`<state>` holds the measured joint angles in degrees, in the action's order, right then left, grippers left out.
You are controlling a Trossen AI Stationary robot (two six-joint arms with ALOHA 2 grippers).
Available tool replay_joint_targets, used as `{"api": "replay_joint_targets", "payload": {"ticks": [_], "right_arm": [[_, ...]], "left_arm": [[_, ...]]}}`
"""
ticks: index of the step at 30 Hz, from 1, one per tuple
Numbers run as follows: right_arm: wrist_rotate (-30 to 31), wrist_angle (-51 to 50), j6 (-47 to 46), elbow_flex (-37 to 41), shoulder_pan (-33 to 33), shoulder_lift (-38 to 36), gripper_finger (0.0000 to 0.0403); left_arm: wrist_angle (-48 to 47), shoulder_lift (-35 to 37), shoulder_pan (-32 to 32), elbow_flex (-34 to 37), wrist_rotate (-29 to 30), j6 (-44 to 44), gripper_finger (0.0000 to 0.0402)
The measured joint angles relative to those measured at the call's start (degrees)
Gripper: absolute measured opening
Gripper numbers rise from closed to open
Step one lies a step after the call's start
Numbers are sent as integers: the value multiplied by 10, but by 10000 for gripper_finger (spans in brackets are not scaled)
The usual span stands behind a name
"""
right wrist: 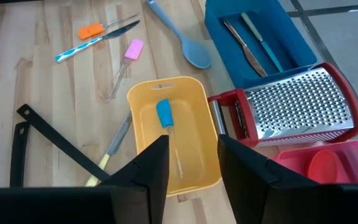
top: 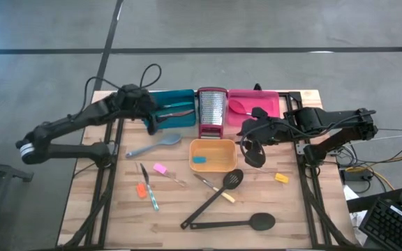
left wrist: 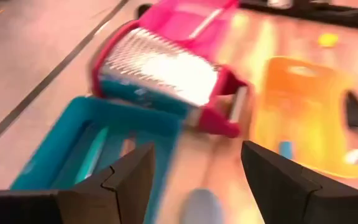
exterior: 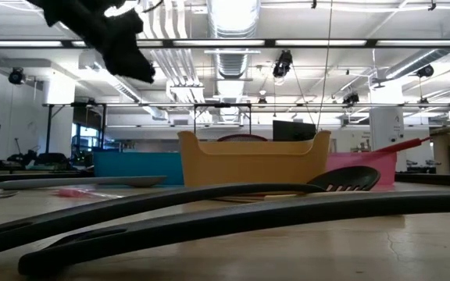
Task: Pick & Place Kitchen Items
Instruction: Put the pink spatula into the yellow bin
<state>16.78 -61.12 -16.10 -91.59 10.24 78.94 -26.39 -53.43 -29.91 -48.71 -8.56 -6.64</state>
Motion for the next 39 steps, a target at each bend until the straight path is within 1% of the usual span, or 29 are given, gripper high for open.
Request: {"api": "replay_joint_targets", "payload": {"ticks": [5,9,11,17,19,21,24,27,33,39], "right_arm": [[0,0,0,0,0,0,143],[0,0,-3,0,0,0,149],[0,0,-7,0,0,0,152],[0,0,-9,0,0,0,161],[0,0,-9,0,0,0,163],[-1,0,-9,0,0,0,165],[-1,0,-9,0,0,0,168],[-1,0,-16,0,0,0,169],[-1,0,-19,0,0,0,150],[-1,-1,-19,0,0,0,127]], "left_arm": [[-10,12,81,0,0,8,242],[-40,8,146,0,7,12,242],[-70,6,178,1,25,17,242],[-160,5,277,1,111,70,242],[-182,4,305,3,126,83,242],[-187,-2,326,3,136,123,242],[-187,-14,344,3,143,177,242],[-199,-32,352,3,144,192,242],[-218,-87,353,3,145,246,242],[-229,-152,353,3,145,247,242]]}}
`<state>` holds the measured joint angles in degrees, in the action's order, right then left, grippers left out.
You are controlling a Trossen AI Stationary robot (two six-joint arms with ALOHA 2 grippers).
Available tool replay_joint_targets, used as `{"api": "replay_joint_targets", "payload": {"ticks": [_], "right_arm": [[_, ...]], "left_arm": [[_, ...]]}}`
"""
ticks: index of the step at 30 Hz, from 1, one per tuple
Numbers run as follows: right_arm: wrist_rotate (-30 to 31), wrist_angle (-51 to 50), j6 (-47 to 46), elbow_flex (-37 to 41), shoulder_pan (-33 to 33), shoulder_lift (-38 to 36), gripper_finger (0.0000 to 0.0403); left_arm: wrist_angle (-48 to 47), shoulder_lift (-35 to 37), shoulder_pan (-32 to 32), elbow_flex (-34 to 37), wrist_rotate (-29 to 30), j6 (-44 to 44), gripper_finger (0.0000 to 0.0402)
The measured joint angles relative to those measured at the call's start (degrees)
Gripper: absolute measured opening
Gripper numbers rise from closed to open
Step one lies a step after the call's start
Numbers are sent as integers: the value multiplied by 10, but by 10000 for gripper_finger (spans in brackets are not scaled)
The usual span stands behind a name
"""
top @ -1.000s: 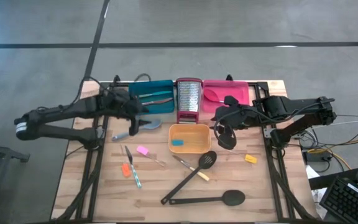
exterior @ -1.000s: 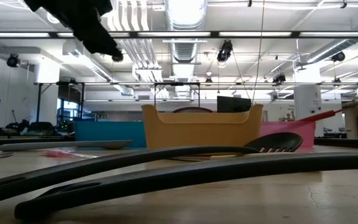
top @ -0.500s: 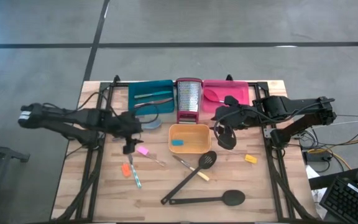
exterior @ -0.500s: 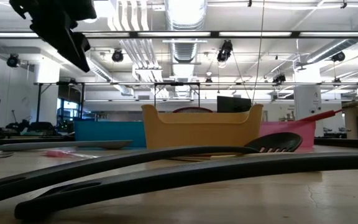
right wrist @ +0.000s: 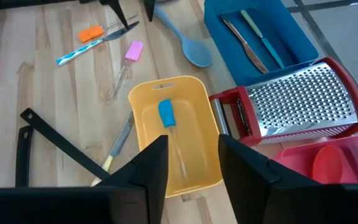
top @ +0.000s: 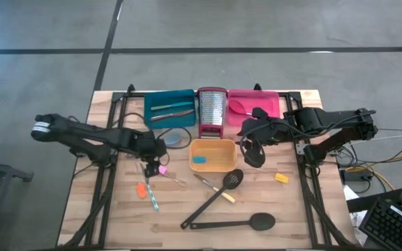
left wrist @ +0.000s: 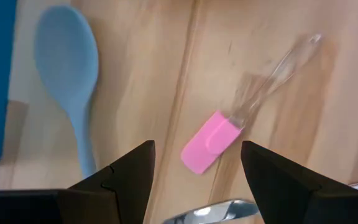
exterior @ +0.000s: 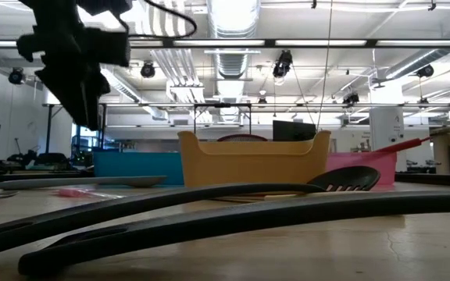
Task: Pick & Place Kitchen Items
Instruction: Put the pink spatula into the yellow bin
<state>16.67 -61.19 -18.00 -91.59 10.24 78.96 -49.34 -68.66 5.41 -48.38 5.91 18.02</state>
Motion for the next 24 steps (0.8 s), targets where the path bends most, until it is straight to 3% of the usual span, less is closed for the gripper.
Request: {"api": "replay_joint_targets", "payload": {"ticks": [11,24], "right_arm": [[0,-1,0,0,0,0,97],[-2,-4,1,0,0,0,71]], "left_arm": [[0,-100,1,0,-37,20,242],[36,-131,11,6,-53,2,242]]}}
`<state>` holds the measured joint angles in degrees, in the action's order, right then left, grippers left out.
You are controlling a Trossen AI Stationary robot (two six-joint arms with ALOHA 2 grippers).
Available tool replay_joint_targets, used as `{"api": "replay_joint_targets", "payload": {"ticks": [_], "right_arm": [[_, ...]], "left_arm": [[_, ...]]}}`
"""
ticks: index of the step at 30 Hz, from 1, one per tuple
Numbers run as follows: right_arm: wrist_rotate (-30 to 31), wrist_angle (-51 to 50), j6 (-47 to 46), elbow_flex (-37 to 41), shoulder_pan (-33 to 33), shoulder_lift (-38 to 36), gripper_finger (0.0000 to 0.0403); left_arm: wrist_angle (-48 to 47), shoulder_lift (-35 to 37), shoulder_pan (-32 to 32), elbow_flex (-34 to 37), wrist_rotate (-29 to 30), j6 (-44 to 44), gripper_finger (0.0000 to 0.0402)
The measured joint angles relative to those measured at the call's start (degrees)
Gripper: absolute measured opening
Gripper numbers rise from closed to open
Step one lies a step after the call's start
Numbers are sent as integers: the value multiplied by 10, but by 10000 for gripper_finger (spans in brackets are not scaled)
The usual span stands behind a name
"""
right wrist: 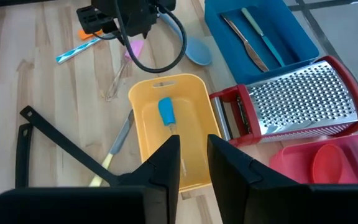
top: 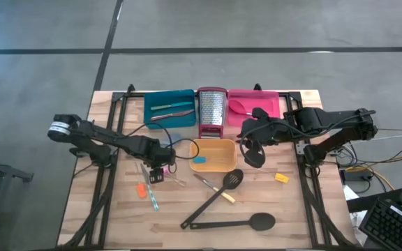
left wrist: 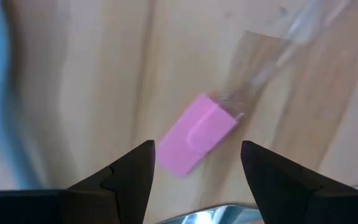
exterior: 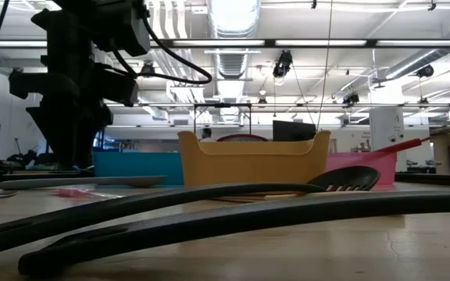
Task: Pick & Place Kitchen Items
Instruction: Put the pink spatula into the yellow bin
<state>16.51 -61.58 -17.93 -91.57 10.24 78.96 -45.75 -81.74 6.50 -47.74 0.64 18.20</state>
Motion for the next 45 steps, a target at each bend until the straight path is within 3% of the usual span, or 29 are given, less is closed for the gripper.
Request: {"api": "replay_joint_targets", "payload": {"ticks": [5,26,35,45], "right_arm": [[0,-1,0,0,0,0,76],[0,0,-1,0,0,0,146],[1,1,-1,0,0,1,167],[1,1,0,0,0,11,189]], "left_arm": [[16,2,1,13,-30,17,242],[61,2,-2,48,-31,38,242],[101,3,-32,85,-19,28,242],[106,3,-43,87,-42,1,241]]}}
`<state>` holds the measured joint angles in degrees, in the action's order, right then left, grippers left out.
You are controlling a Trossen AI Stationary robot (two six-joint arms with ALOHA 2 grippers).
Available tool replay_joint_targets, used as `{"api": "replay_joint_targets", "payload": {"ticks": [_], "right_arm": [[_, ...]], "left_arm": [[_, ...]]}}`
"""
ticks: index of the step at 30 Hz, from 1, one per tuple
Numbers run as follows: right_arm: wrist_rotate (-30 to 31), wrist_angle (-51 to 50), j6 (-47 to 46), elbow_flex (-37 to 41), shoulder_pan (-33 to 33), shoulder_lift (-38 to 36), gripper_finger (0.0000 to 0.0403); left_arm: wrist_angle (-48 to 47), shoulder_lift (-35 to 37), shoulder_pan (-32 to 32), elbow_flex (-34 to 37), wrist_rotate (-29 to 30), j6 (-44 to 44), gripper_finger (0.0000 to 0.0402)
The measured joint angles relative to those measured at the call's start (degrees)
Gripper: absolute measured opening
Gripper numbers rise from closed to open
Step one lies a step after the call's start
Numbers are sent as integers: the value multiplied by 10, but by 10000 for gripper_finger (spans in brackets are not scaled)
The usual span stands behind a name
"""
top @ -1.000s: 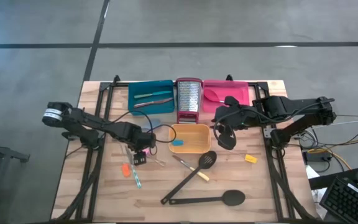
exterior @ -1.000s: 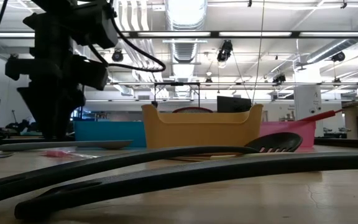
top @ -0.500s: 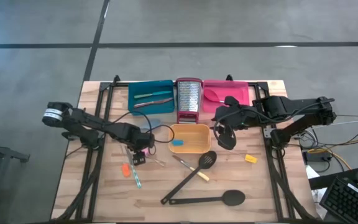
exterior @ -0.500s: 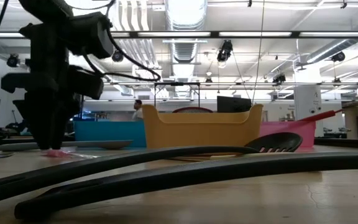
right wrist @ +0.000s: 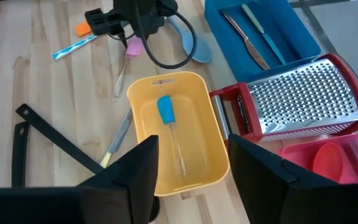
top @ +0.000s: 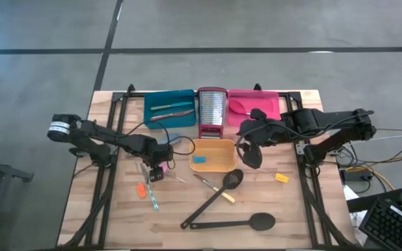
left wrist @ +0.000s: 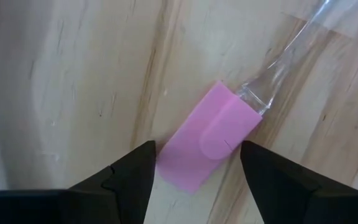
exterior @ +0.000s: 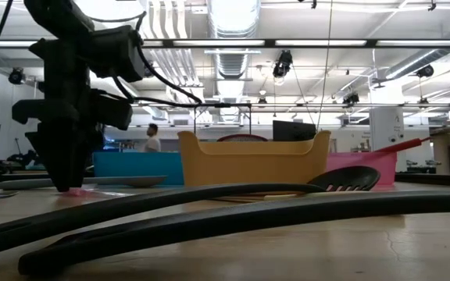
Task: Pick & Place Kitchen Items
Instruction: Put the pink spatula into the yellow bin
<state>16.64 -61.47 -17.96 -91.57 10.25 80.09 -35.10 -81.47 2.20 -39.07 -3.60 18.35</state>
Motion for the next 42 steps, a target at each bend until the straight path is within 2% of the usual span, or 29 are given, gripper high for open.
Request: {"api": "replay_joint_targets", "payload": {"ticks": [18,22,28,29,36,42], "right_arm": [[0,0,1,0,0,4,202],[0,0,1,0,0,4,191],[0,0,1,0,0,4,175],[0,0,1,0,0,4,172],[-1,0,1,0,0,4,149],[-1,-1,0,0,0,4,131]], "left_arm": [[25,1,4,28,37,-23,180],[28,1,3,33,48,-33,134],[34,0,3,37,49,-64,23],[32,0,3,36,47,-67,15],[-12,2,3,8,43,-78,12],[-103,29,4,-29,61,-75,11]]}}
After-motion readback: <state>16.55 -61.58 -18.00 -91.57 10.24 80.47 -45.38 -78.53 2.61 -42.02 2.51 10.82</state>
